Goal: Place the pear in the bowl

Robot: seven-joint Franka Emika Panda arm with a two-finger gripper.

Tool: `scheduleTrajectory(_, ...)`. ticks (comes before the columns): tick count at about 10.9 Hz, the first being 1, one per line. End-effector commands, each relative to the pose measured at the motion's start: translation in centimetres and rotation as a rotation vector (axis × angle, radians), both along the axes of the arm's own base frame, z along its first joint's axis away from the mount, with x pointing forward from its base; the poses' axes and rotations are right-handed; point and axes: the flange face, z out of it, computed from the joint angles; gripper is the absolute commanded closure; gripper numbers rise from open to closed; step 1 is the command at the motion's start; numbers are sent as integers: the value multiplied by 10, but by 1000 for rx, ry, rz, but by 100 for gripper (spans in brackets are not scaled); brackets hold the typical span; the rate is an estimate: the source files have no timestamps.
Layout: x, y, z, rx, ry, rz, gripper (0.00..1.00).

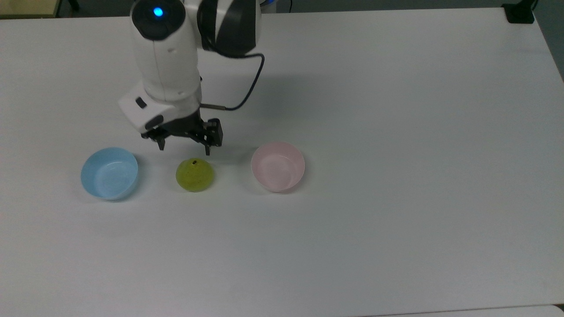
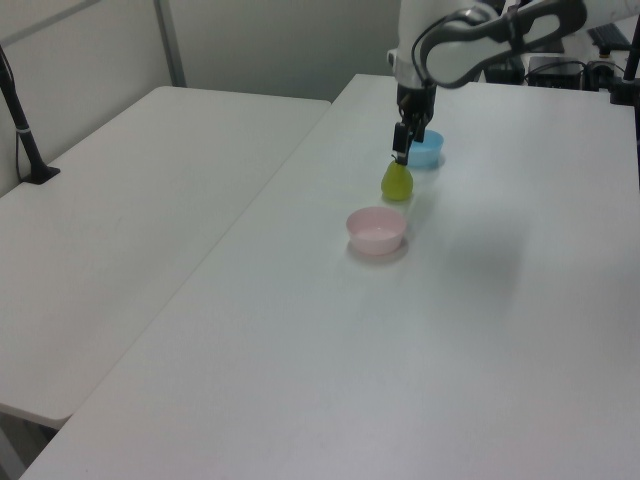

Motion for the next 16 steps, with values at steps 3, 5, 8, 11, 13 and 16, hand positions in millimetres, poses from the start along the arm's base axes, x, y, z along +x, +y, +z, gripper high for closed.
scheduleTrajectory(3,14,15,-49,-32,-2,55,0)
scheduleTrajectory(5,20,14,-55,-35,-49,60,5)
scheduleTrajectory(8,20,14,-58,-36,-53,63,17)
scheduleTrajectory(11,15,13,-44,-36,-35,63,53)
scheduleTrajectory(13,2,13,-3,-26,8,52,58)
scheduleTrajectory(16,-2,53,34,-4,-32,48,58)
